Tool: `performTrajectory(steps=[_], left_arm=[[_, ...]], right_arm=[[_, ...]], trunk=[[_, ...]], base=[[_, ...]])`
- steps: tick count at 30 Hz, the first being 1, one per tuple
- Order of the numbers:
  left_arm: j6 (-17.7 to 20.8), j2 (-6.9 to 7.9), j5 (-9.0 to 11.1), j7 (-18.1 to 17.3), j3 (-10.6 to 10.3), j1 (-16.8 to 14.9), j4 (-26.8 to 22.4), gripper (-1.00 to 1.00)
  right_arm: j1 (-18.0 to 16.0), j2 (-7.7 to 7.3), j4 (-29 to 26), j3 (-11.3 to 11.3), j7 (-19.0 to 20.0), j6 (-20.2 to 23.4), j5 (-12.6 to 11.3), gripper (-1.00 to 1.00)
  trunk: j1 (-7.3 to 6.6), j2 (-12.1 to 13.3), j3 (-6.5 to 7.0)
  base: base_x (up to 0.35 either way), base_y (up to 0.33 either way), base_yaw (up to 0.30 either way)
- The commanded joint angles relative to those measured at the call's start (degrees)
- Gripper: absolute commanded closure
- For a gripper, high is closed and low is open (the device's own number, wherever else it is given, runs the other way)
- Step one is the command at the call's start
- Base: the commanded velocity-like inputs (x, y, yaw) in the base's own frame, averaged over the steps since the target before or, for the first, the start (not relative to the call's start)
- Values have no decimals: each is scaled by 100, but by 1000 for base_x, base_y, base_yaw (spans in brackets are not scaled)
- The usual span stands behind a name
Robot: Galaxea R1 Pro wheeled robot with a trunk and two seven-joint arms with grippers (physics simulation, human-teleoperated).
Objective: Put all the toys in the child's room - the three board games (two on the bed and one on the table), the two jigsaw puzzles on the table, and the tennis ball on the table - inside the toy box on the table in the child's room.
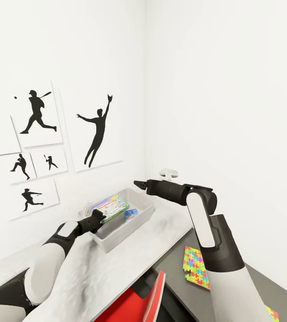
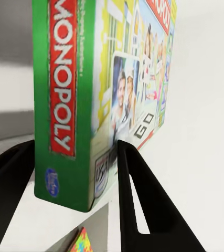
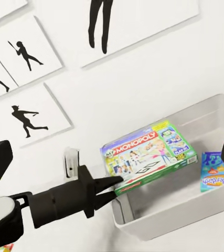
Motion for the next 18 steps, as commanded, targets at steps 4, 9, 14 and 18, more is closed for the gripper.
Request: performTrajectory(steps=[4, 9, 14, 18], left_arm=[[-113, -19, 4, -6, 23, -4, 207, 100], [-284, -29, 2, 0, 15, -4, 293, 100], [-330, -44, -4, 7, 8, -4, 310, 100], [-352, -65, -54, 11, -33, -4, 312, 100]], right_arm=[[-3, 2, -4, -5, 19, 29, 25, -100], [-1, 2, -4, -5, 19, 27, 22, -100], [-1, 2, -6, -5, 16, 27, 22, -100], [-1, 2, -11, -5, 14, 29, 22, -100]], trunk=[[2, -8, -7], [2, -8, -7], [2, -8, -7], [2, -8, -7]], base=[[0, 0, 0], [0, 0, 0], [0, 0, 0], [0, 0, 0]])
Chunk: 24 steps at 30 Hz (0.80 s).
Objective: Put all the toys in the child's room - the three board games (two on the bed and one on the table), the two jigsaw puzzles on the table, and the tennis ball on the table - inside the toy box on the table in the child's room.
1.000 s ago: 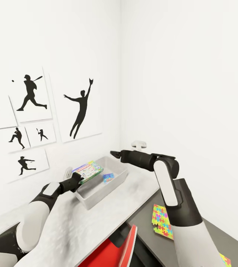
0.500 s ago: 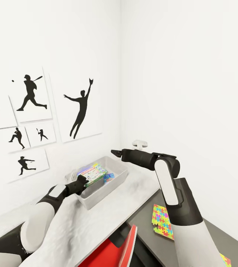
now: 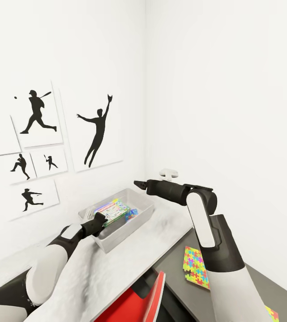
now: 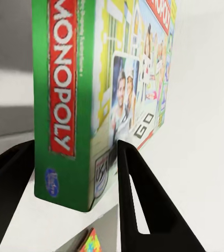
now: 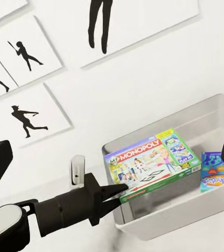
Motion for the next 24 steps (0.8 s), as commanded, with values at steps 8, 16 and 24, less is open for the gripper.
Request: performTrajectory(steps=[8, 16, 24], left_arm=[[-41, 19, -16, 49, 14, -3, -36, 100], [-52, 30, -6, 222, 12, -3, -59, 100], [-53, 25, -5, 232, 11, -3, -100, 100]], right_arm=[[-4, 2, -4, 4, 18, 25, 19, -100], [3, 2, -4, 11, 18, 25, 21, -100], [4, 2, -4, 36, 17, 26, 21, -100]], trunk=[[2, -7, -7], [2, -7, -7], [2, -7, -7]], base=[[0, 0, 0], [0, 0, 0], [0, 0, 0]])
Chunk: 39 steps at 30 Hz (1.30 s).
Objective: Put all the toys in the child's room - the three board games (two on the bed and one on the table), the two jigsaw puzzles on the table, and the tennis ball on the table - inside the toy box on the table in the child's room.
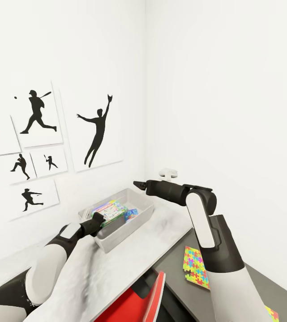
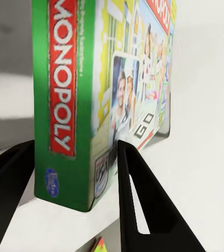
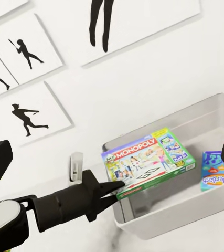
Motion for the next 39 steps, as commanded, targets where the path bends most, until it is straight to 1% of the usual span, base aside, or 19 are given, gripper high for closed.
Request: performTrajectory(steps=[1, 6, 17, 22, 28, 34, 39], left_arm=[[35, -3, -5, -4, 36, -4, -19, 100], [49, 7, -5, -5, 36, -18, -114, 100], [51, 17, -12, -7, 23, -114, -147, 100], [51, 24, -13, -7, 5, -139, -183, 100], [45, 31, -13, -7, -108, -162, -219, 100], [42, 41, -21, -7, -128, -172, -229, 100], [42, 52, -30, -10, -134, -180, -343, 100]], right_arm=[[-4, 2, -3, -3, 19, 24, 21, -100], [-4, 2, -3, 10, 19, 24, 17, -100], [-4, 2, -3, 19, 19, 31, 12, -100], [-4, 2, -3, 31, 19, 33, 12, -100], [-4, 2, -3, 36, 19, 33, 9, -100], [-17, 2, -3, 43, 19, 40, 7, -100], [-171, 2, -1, 45, 19, 58, -6, -100]], trunk=[[2, -7, -7], [2, -7, -7], [2, -7, -19], [2, -7, -60], [2, -7, -116], [2, -7, -172], [2, -7, -219]], base=[[0, 0, 0], [0, 0, 0], [0, 0, 0], [0, 0, 0], [0, 0, 0], [0, 0, 0], [0, 0, 0]])
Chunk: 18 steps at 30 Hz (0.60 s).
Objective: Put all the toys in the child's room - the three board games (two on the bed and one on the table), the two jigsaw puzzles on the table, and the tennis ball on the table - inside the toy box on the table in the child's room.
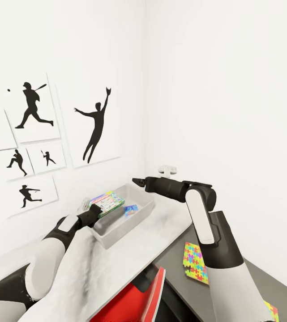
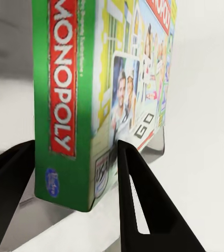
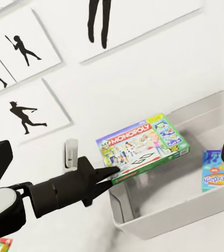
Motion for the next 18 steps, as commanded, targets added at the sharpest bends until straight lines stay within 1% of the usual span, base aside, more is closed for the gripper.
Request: performTrajectory(steps=[1, 10, 18], left_arm=[[35, 0, -2, -10, 28, -6, -37, 100], [55, 8, -3, -6, 25, -12, -212, 100], [77, 8, -10, -2, 24, -13, -280, 100]], right_arm=[[-54, 2, 1, -4, 19, 29, 18, -100], [-401, 2, 126, -5, 12, 53, 13, -100], [-484, 2, 199, -10, 11, 61, 13, -100]], trunk=[[3, -11, -22], [3, -11, -107], [3, -11, -183]], base=[[0, 0, 0], [0, 0, 0], [0, 0, 0]])
